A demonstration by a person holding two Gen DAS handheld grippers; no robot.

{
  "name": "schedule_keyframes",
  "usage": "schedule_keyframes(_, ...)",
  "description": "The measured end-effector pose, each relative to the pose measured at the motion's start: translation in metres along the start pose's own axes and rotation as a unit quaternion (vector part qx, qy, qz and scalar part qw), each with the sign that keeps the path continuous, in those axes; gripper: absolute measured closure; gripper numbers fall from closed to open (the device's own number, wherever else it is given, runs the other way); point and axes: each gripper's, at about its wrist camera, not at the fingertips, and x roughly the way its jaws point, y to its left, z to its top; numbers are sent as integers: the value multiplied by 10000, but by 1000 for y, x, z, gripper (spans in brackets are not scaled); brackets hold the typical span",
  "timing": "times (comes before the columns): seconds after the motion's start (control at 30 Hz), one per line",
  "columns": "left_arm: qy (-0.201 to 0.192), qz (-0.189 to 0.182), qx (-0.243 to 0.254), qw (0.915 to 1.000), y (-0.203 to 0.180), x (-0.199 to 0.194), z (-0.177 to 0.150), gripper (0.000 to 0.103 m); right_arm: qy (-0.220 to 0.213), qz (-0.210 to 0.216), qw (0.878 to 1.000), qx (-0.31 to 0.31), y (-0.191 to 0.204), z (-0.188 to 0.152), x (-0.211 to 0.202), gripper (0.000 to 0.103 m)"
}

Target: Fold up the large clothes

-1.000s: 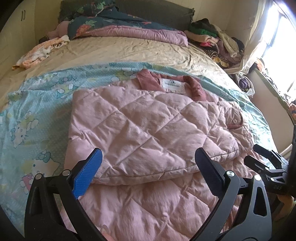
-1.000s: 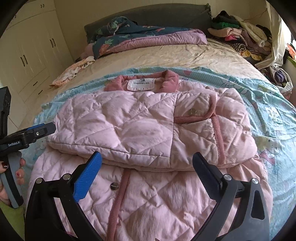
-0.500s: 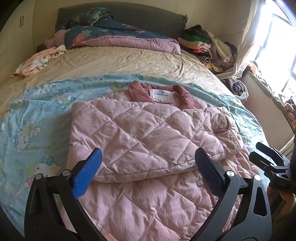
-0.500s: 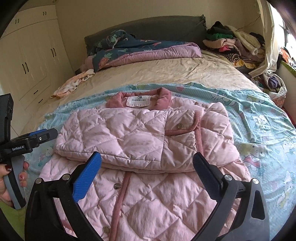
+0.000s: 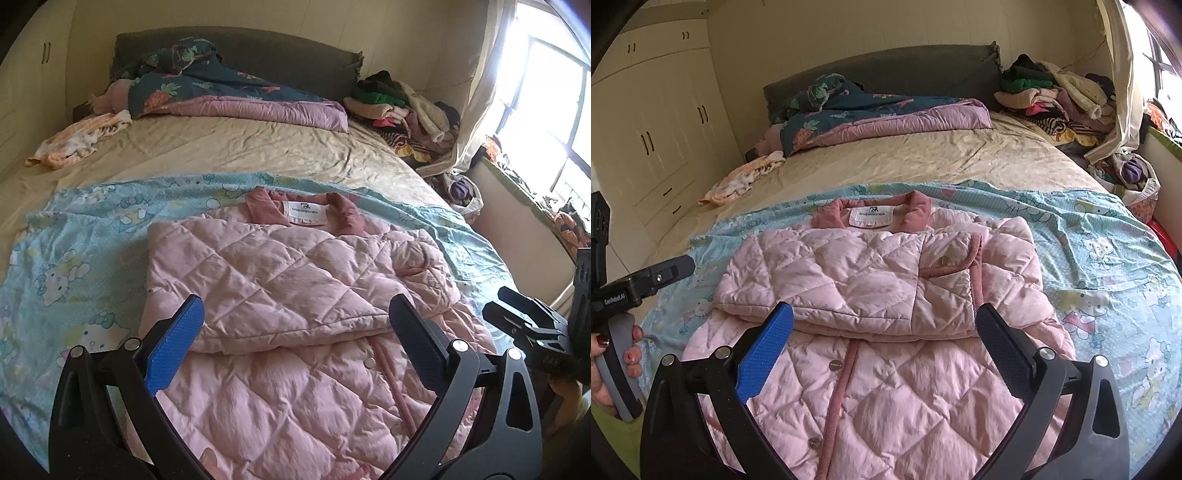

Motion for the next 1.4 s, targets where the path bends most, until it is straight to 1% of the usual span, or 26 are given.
schedule_keyframes(0.2,-170,8,39,9998,-8,-19,-6,9,-128,-4,9999,-43,1,0,-18,4)
schedule_keyframes(0.53,-414,25,-44,9991,-18,-48,-14,9,-340,-16,9994,-69,-2,-3,-52,4)
schedule_keyframes(1.07,-465,246,-75,9986,-29,-86,-42,9,-659,80,9978,-90,-4,-12,-99,4)
schedule_keyframes(1.4,-432,432,-126,9980,-30,-100,-66,9,-742,125,9970,-200,-5,-23,-120,4)
